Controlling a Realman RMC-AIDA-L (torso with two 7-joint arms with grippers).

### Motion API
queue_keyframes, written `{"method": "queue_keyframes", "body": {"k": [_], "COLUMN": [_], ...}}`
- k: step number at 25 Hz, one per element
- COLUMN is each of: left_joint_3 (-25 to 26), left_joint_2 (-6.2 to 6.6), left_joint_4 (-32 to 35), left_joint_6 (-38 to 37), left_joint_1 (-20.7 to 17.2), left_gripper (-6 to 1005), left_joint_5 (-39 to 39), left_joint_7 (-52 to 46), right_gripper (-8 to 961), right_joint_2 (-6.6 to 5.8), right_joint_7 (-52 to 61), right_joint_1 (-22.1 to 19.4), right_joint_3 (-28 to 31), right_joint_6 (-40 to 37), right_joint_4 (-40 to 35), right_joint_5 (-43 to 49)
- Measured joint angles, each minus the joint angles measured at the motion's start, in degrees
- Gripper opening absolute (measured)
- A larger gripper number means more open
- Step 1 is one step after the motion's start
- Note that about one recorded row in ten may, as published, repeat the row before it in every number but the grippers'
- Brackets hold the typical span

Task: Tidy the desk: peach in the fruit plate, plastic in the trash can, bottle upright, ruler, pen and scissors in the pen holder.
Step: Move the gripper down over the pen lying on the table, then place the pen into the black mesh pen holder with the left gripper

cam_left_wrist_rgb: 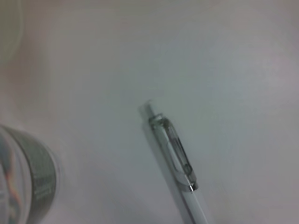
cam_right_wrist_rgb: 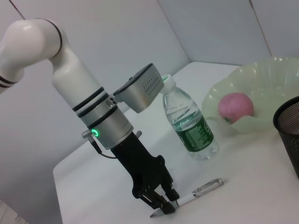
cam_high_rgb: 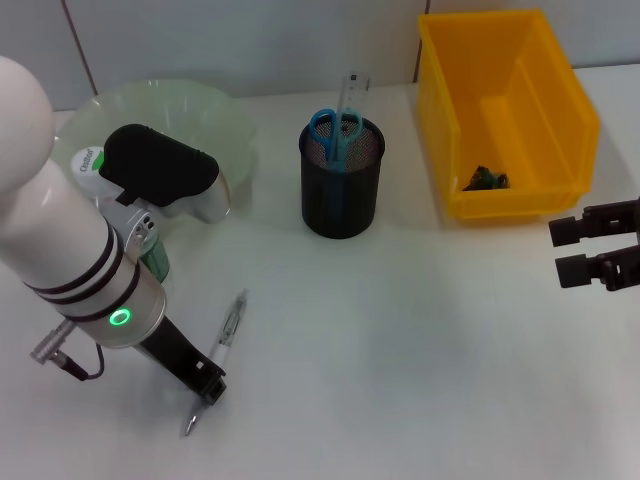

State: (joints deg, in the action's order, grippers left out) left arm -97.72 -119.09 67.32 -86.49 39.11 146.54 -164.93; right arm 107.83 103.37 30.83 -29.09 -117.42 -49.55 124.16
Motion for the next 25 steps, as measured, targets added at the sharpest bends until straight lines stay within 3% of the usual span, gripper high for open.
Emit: {"method": "queue_keyframes", "body": {"k": [8,16,21,25], "left_joint_3": [-0.75,-2.06,-0.72,5.02], "left_joint_2": [0.00,0.00,0.17,0.42], "left_joint_4": [0.24,0.64,2.42,7.35], "left_joint_6": [-0.32,-0.26,-0.58,-2.26], "left_joint_1": [0.00,0.00,-0.07,-0.13], "left_gripper": [297,155,138,134], "left_joint_5": [0.20,0.85,0.71,0.19], "left_joint_7": [0.03,0.05,0.06,0.58], "right_gripper": [811,811,811,811], "right_joint_2": [0.04,0.01,-0.10,-0.16], "right_joint_7": [0.05,0.16,0.16,0.16], "right_joint_1": [-0.05,0.05,0.10,0.14], "right_joint_3": [0.01,0.02,0.08,0.09], "right_joint_6": [0.00,0.01,0.01,0.01], "right_joint_4": [-0.03,-0.02,-0.02,-0.02], "right_joint_5": [-0.34,-0.34,-0.40,-0.42]}}
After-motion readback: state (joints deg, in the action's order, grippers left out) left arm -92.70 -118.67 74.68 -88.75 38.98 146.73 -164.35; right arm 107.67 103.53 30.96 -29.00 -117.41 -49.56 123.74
